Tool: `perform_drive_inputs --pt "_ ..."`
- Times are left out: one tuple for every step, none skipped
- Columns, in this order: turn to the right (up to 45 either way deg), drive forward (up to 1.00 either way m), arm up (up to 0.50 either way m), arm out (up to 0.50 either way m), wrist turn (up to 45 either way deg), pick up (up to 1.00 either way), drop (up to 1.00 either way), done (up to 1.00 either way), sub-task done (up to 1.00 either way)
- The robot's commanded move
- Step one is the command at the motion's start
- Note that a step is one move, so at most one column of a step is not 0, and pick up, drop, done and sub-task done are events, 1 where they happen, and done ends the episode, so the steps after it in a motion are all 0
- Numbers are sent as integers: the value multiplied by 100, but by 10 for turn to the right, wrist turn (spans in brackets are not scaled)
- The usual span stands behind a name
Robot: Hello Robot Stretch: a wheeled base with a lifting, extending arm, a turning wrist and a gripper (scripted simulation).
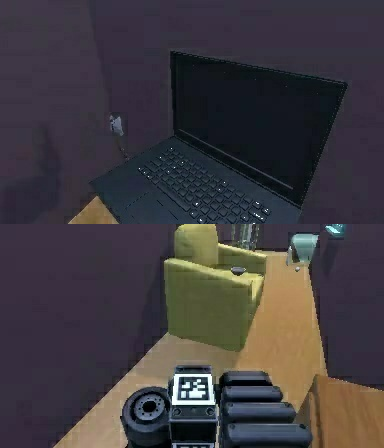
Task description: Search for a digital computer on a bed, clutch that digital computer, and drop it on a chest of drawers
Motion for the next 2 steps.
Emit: perform_drive_inputs --pt "450 0 0 0 0 0 0 0 0" --pt "330 0 0 0 0 0 0 0 0"
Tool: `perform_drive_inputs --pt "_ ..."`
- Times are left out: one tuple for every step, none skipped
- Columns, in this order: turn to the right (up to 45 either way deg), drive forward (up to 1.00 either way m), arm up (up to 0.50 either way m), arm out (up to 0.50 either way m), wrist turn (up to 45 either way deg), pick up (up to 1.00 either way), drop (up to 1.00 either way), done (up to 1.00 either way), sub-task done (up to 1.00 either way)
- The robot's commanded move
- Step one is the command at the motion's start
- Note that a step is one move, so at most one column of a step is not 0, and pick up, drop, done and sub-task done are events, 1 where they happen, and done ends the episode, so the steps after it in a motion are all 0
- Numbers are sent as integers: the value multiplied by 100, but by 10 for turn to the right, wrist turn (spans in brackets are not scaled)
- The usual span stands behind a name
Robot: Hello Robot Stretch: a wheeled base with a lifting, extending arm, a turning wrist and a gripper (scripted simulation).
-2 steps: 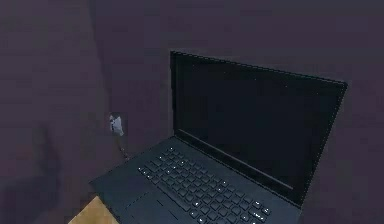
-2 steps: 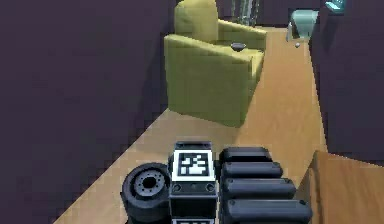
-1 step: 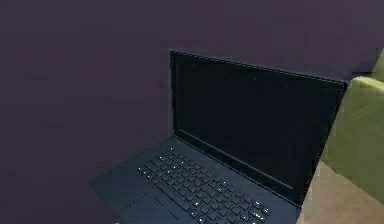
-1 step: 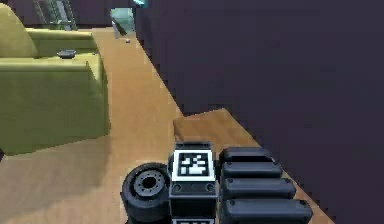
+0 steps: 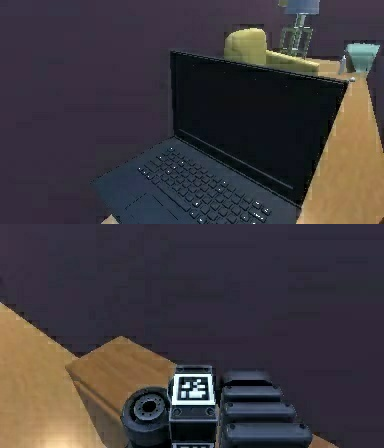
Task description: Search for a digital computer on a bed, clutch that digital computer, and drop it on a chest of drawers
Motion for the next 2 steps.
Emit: perform_drive_inputs --pt "450 0 0 0 0 0 0 0 0" --pt "450 0 0 0 0 0 0 0 0"
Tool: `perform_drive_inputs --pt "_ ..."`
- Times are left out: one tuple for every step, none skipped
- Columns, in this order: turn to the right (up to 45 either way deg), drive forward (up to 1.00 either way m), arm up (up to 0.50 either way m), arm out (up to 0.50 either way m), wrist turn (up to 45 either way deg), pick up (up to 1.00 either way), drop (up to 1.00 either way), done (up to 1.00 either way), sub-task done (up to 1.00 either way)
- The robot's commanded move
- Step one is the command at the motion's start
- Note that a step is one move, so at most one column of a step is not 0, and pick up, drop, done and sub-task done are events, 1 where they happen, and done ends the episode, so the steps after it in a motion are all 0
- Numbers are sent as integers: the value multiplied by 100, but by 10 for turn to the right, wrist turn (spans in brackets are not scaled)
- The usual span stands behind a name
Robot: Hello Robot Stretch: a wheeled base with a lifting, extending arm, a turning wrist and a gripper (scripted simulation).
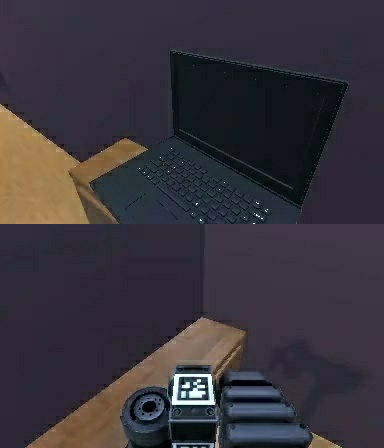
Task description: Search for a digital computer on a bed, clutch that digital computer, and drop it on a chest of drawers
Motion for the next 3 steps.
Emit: perform_drive_inputs --pt "450 0 0 0 0 0 0 0 0" --pt "270 0 0 0 0 0 0 0 0" --pt "-450 0 0 0 0 0 0 0 0"
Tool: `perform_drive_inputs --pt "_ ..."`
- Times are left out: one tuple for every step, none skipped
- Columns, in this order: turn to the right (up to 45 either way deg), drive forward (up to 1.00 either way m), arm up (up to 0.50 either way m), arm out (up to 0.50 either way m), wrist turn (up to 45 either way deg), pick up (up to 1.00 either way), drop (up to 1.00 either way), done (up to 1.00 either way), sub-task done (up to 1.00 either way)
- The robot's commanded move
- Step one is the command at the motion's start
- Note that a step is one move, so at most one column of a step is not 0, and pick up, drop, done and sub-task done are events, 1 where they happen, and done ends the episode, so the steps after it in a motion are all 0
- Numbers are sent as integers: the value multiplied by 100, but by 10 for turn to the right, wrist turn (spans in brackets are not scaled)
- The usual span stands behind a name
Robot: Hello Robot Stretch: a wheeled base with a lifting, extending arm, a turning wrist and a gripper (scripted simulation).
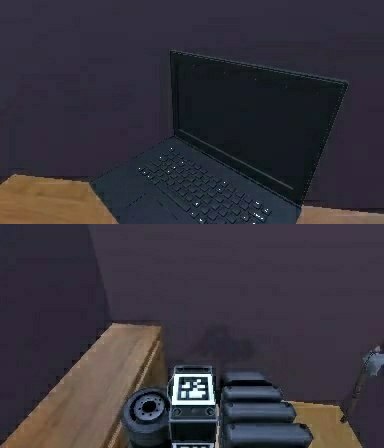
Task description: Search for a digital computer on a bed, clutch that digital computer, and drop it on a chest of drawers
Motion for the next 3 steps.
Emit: perform_drive_inputs --pt "-450 0 0 0 0 0 0 0 0" --pt "-450 0 0 0 0 0 0 0 0" --pt "-150 0 0 0 0 0 0 0 0"
